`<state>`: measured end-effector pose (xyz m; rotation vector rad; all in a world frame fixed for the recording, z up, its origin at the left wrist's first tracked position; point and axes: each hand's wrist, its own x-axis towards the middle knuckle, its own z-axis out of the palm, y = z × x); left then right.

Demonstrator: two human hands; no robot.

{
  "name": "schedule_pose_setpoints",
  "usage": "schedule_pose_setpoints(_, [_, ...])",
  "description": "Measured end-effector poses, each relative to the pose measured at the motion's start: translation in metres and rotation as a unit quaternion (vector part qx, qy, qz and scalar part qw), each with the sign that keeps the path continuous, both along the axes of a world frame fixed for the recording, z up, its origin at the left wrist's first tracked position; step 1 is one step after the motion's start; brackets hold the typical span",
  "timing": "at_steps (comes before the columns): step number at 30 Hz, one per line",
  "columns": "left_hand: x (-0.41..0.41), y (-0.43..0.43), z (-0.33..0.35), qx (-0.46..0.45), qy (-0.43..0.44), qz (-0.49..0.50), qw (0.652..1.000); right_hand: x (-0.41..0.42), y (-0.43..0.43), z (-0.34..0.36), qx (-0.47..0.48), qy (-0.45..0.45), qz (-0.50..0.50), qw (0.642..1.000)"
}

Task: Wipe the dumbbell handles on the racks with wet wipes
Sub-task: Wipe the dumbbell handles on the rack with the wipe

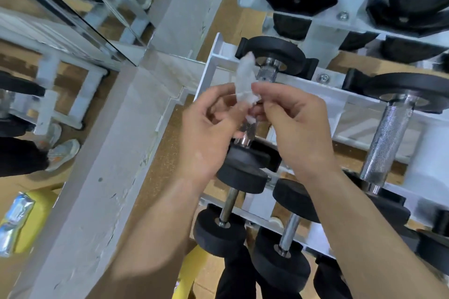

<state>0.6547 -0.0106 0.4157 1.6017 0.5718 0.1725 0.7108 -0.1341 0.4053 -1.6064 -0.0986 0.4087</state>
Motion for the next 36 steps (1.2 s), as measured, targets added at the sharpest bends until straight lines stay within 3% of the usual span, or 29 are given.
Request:
schedule_pose_setpoints(4, [0.023,0.025,-0.011,0.057,0.043,0.015,0.997,-0.02,0.015,-0.014,-0.016,0.041,-0.185,0.982])
schedule_pose_setpoints(7, [0.049,0.03,-0.025,0.086,0.081,0.003,0.993,-0.034,0.034,-0.027,-0.031,0.06,-0.252,0.965])
schedule_pose_setpoints(12, [0.069,0.031,-0.032,-0.008,0.087,-0.058,0.994,-0.032,0.048,-0.039,-0.05,0.03,-0.249,0.967])
schedule_pose_setpoints(14, [0.07,0.032,-0.036,0.016,0.063,-0.082,0.995,-0.034,0.048,-0.042,-0.065,0.008,-0.236,0.97])
schedule_pose_setpoints(19, [0.065,0.039,-0.041,0.032,0.097,-0.105,0.989,-0.037,0.05,-0.046,-0.09,-0.023,-0.272,0.958])
schedule_pose_setpoints(24, [0.051,0.06,-0.039,0.12,0.215,-0.246,0.937,-0.039,0.053,-0.047,-0.116,-0.041,-0.289,0.949])
schedule_pose_setpoints(27, [0.055,0.059,-0.041,0.027,0.228,-0.222,0.948,-0.034,0.052,-0.045,-0.121,-0.009,-0.282,0.952])
schedule_pose_setpoints(32, [0.085,0.036,-0.05,-0.088,0.149,-0.065,0.983,-0.03,0.051,-0.042,-0.111,0.061,-0.297,0.946])
schedule_pose_setpoints(34, [0.092,0.032,-0.052,-0.081,0.135,-0.06,0.986,-0.031,0.051,-0.043,-0.112,0.065,-0.308,0.943])
schedule_pose_setpoints(36, [0.082,0.036,-0.058,-0.051,0.146,-0.115,0.981,-0.031,0.05,-0.045,-0.119,0.058,-0.311,0.941])
